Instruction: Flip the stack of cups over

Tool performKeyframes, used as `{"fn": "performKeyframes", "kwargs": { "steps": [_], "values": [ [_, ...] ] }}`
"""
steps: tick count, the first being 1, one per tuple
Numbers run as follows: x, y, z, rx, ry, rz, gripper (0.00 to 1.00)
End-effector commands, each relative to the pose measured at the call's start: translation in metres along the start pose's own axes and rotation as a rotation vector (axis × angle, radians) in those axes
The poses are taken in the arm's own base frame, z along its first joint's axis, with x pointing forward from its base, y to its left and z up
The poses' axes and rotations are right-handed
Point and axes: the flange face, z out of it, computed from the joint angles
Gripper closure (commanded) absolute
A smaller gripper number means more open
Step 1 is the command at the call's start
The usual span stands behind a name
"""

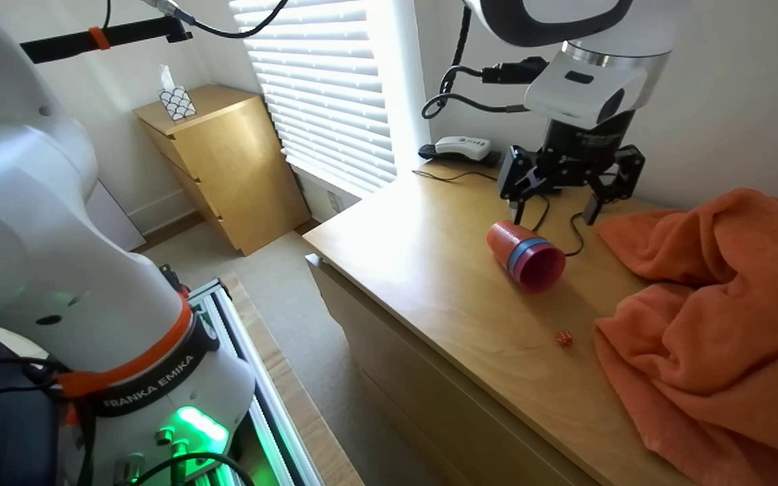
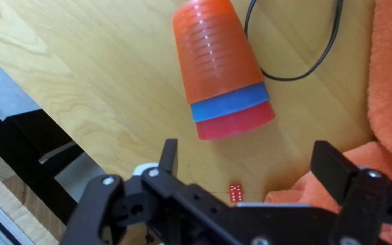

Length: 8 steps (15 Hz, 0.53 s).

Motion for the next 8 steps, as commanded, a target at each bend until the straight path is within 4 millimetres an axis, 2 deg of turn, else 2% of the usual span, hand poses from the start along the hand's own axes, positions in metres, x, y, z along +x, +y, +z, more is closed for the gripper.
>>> {"fn": "performKeyframes", "kwargs": {
  "steps": [1, 3, 7, 8],
  "values": [
    [0.029, 0.000, -0.003, -0.069, -0.094, 0.160, 0.00],
    [0.039, 0.005, 0.003, -0.131, -0.148, 0.220, 0.00],
    [0.046, 0.005, 0.017, -0.199, -0.221, 0.307, 0.00],
    [0.041, 0.005, 0.009, -0.169, -0.195, 0.258, 0.00]
  ]
}}
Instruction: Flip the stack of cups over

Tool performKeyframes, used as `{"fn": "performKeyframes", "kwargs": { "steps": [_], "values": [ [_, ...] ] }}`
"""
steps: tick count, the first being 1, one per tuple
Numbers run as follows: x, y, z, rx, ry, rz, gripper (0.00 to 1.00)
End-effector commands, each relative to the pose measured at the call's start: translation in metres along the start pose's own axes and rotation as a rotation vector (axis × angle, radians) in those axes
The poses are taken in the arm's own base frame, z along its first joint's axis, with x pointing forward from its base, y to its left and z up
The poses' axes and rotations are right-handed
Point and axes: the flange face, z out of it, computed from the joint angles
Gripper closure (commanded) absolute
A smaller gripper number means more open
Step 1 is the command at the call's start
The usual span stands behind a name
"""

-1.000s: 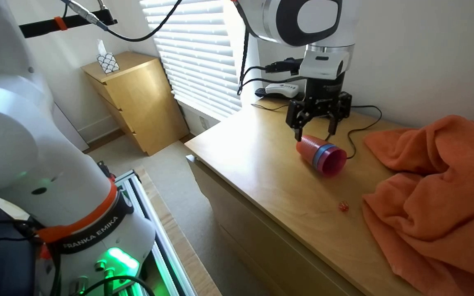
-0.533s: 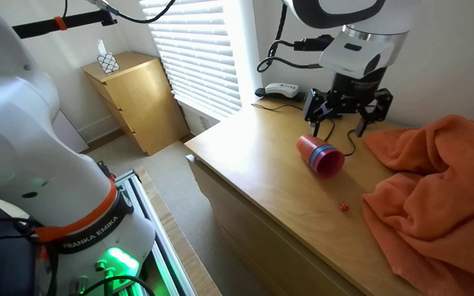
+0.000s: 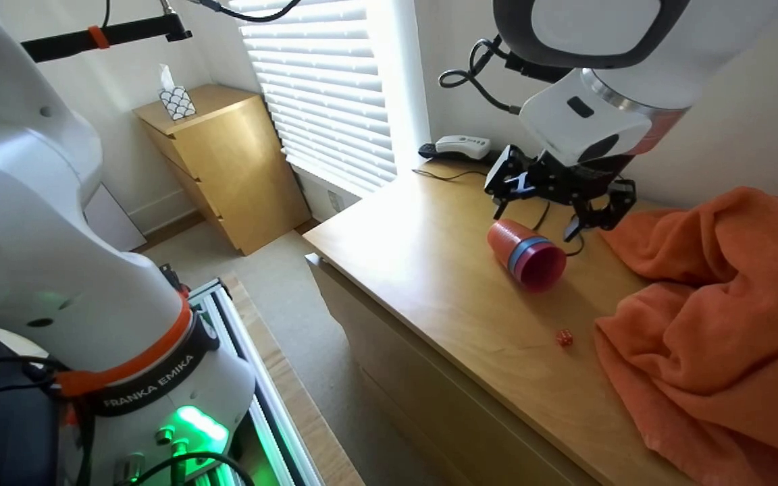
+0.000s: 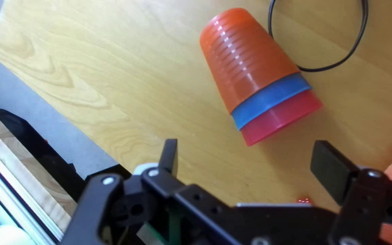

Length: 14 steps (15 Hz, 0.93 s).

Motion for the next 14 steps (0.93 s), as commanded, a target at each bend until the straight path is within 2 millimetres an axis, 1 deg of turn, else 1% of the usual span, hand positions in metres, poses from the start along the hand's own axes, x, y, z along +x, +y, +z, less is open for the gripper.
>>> {"fn": "performKeyframes", "kwargs": {
  "steps": [1, 4, 5, 12, 14],
  "values": [
    [0.001, -0.001, 0.001, -0.004, 0.002, 0.002, 0.00],
    [-0.002, -0.001, 0.001, -0.002, 0.003, -0.003, 0.00],
    [0.000, -0.003, 0.006, -0.027, 0.018, 0.021, 0.00],
    [0.004, -0.016, 0.024, -0.049, -0.041, 0.200, 0.00],
    [0.005, -0.019, 0.031, -0.056, -0.049, 0.282, 0.00]
  ]
}}
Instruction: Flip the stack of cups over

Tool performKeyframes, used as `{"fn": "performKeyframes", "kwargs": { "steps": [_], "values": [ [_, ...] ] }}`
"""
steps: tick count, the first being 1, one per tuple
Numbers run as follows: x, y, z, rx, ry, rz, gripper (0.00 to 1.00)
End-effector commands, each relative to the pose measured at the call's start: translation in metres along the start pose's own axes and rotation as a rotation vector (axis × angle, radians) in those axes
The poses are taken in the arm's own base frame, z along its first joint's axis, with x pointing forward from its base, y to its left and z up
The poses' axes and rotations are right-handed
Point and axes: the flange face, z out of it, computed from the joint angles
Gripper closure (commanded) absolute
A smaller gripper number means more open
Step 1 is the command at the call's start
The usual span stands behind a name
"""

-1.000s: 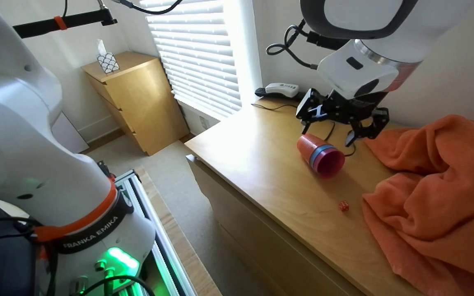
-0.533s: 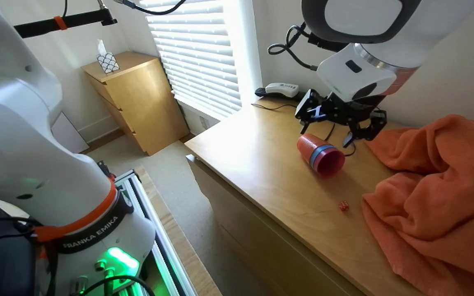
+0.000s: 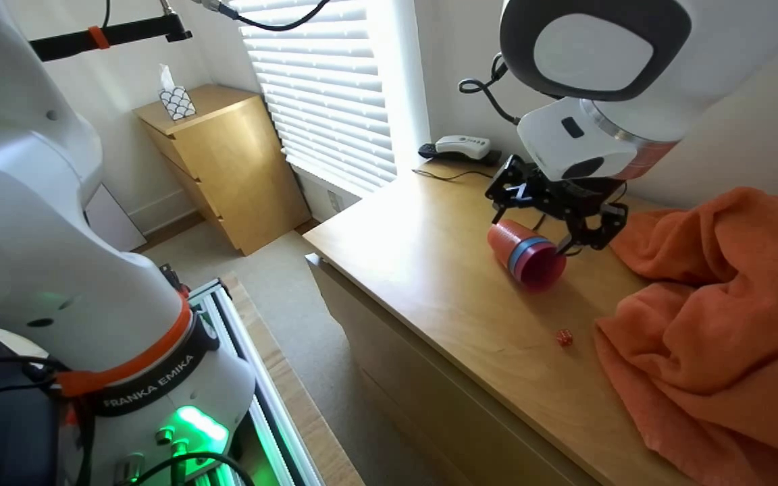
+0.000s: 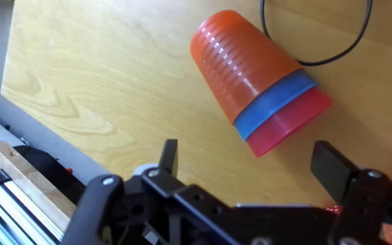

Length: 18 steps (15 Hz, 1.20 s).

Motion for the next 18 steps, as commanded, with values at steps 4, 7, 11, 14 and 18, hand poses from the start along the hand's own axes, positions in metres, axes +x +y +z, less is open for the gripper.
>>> {"fn": "performKeyframes", "kwargs": {
  "steps": [4, 7, 11, 14, 18],
  "values": [
    [0.005, -0.019, 0.015, -0.019, -0.020, 0.242, 0.00],
    [0.005, -0.024, 0.021, -0.041, -0.036, 0.313, 0.00],
    [0.000, -0.029, 0.029, -0.078, -0.084, 0.371, 0.07],
    [-0.003, -0.032, 0.037, -0.101, -0.093, 0.405, 0.42],
    [-0.008, -0.035, 0.040, -0.109, -0.111, 0.416, 0.74]
  ]
}}
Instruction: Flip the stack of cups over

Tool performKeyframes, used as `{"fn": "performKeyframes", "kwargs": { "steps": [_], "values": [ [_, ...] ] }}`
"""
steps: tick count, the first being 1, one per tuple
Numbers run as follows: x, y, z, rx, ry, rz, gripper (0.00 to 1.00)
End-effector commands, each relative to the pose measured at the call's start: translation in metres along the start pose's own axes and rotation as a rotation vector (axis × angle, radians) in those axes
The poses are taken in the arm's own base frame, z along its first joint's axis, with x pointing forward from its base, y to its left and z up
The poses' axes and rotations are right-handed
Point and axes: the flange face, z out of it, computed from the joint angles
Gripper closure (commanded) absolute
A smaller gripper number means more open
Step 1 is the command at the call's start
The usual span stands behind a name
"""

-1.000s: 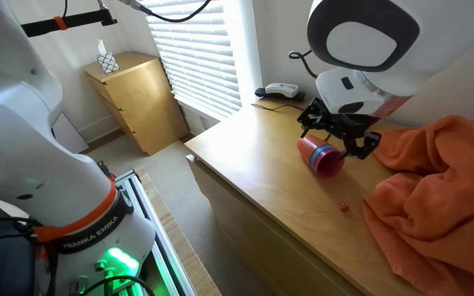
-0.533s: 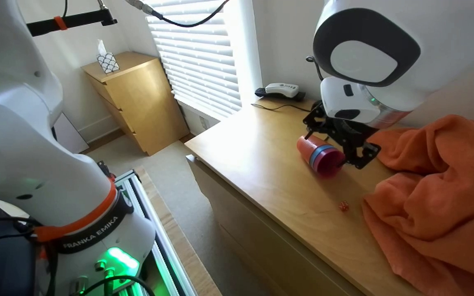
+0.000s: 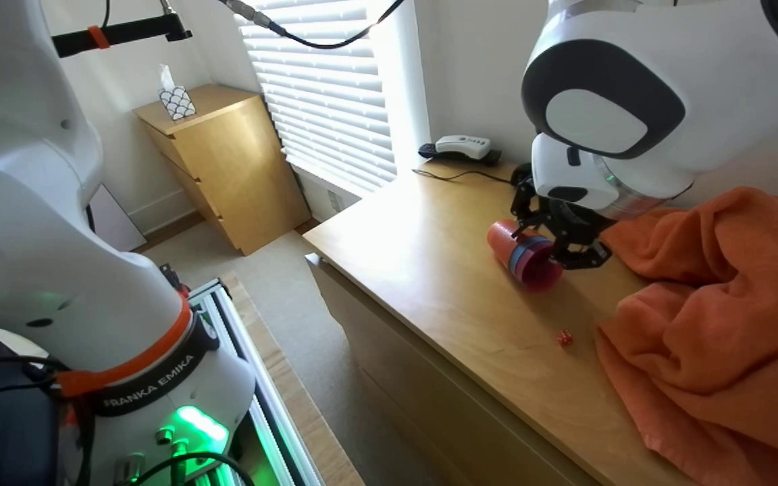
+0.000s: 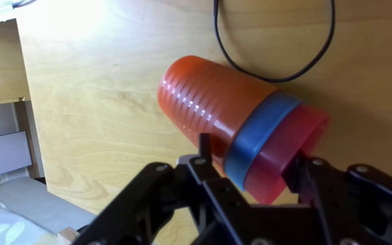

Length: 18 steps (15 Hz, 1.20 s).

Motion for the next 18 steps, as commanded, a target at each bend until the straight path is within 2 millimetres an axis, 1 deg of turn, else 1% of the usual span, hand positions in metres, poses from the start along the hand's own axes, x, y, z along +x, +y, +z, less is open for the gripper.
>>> {"fn": "performKeyframes", "kwargs": {
  "steps": [1, 4, 5, 6, 8, 9, 13, 18],
  "values": [
    [-0.010, 0.000, -0.003, -0.025, -0.025, 0.014, 0.80],
    [-0.019, 0.014, -0.009, -0.034, -0.024, -0.030, 0.98],
    [-0.023, 0.020, -0.012, -0.031, -0.020, -0.050, 0.98],
    [-0.025, 0.025, -0.012, -0.024, -0.011, -0.071, 0.95],
    [-0.030, 0.037, -0.011, 0.000, 0.016, -0.107, 0.98],
    [-0.032, 0.044, -0.011, 0.008, 0.035, -0.128, 0.97],
    [-0.041, 0.076, 0.002, 0.102, 0.187, -0.286, 0.97],
    [-0.045, 0.113, 0.015, 0.205, 0.379, -0.513, 0.97]
  ]
}}
